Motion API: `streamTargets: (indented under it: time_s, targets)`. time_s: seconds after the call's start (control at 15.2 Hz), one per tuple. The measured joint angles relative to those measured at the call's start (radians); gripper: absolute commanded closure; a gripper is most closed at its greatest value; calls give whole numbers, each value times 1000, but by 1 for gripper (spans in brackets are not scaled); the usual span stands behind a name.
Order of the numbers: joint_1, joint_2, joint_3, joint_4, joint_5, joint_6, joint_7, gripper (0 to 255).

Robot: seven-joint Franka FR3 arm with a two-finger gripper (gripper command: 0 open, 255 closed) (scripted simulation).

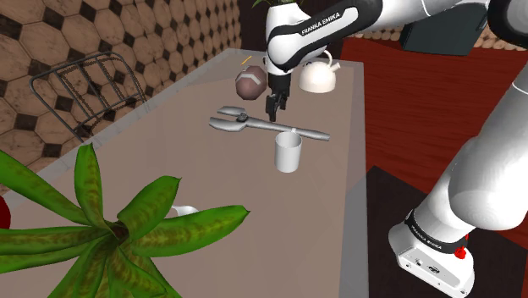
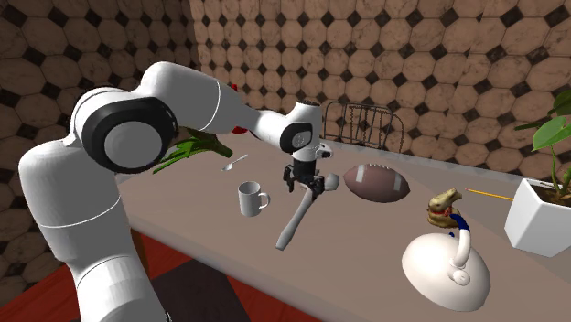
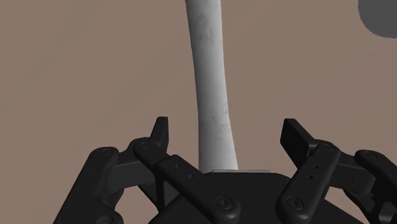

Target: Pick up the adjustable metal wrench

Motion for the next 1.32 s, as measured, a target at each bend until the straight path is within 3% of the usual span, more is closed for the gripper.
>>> streamTargets:
  time_s: [0.26,0.73,0.79,1.32]
  targets:
    - [6,109,8,92,3,34,-15,0]
    - [7,159,9,62,4,115,-17,0]
    - [8,161,10,59,5,120,-17,255]
    - [8,161,10,55,4,126,-17,255]
